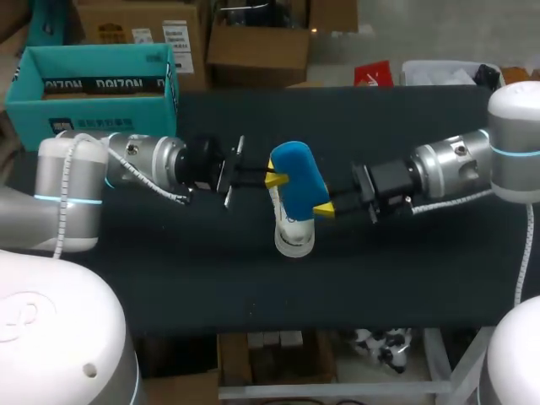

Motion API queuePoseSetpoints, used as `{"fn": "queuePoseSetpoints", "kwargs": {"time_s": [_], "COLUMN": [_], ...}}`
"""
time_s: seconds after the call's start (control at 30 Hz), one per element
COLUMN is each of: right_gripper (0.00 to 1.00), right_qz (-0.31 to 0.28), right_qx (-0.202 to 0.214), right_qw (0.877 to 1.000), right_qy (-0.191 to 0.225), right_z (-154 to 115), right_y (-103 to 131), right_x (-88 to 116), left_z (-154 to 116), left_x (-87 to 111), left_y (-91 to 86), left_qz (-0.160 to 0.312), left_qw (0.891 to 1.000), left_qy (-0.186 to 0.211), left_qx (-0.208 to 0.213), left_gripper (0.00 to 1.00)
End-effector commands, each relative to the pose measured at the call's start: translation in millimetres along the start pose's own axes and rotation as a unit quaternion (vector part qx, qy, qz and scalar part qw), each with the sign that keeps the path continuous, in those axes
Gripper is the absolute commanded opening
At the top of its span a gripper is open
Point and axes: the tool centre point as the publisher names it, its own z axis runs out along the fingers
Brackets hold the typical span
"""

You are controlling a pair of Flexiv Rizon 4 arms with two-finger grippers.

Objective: Open the shoe tongue, take the insole out of the shoe, put the insole back into the shoe, and pack the shoe into the shoebox

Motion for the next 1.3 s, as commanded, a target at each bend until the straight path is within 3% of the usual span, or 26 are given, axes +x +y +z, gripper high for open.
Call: {"fn": "queuePoseSetpoints", "kwargs": {"time_s": [0.03, 0.37, 0.4, 0.47, 0.67, 0.87, 0.97, 1.3], "right_gripper": [0.00, 0.00, 0.00, 0.00, 0.00, 0.00, 0.00, 0.00], "right_qz": [0.000, 0.002, 0.002, 0.002, -0.002, -0.012, -0.011, -0.011], "right_qx": [0.008, 0.010, 0.010, 0.011, 0.014, 0.025, 0.034, 0.034], "right_qw": [1.000, 1.000, 1.000, 1.000, 1.000, 0.999, 0.999, 0.999], "right_qy": [0.000, -0.001, -0.001, -0.002, -0.009, -0.023, -0.029, -0.029], "right_z": [-4.0, -8.1, -8.3, -8.3, -8.6, -11.2, -11.7, -11.7], "right_y": [2.9, 6.8, 7.2, 7.7, 7.2, 7.6, 6.1, 6.1], "right_x": [-1.3, -2.6, -2.6, -2.5, -5.0, -13.5, -17.7, -17.7], "left_z": [0.1, 0.1, -0.2, -1.3, -10.3, -32.6, -44.8, -44.8], "left_x": [-0.7, -0.5, -0.4, 0.0, 4.4, 6.5, 0.5, 0.5], "left_y": [4.7, 4.8, 4.7, 4.6, 1.5, 0.1, 1.8, 1.8], "left_qz": [0.000, -0.007, -0.009, -0.011, -0.015, -0.032, -0.050, -0.050], "left_qw": [1.000, 1.000, 1.000, 1.000, 0.999, 0.995, 0.989, 0.989], "left_qy": [0.001, 0.006, 0.008, 0.011, 0.034, 0.090, 0.111, 0.111], "left_qx": [0.010, 0.006, 0.005, 0.003, 0.001, -0.015, -0.080, -0.080], "left_gripper": [0.00, 0.00, 0.05, 1.00, 1.00, 1.00, 1.00, 1.00]}}
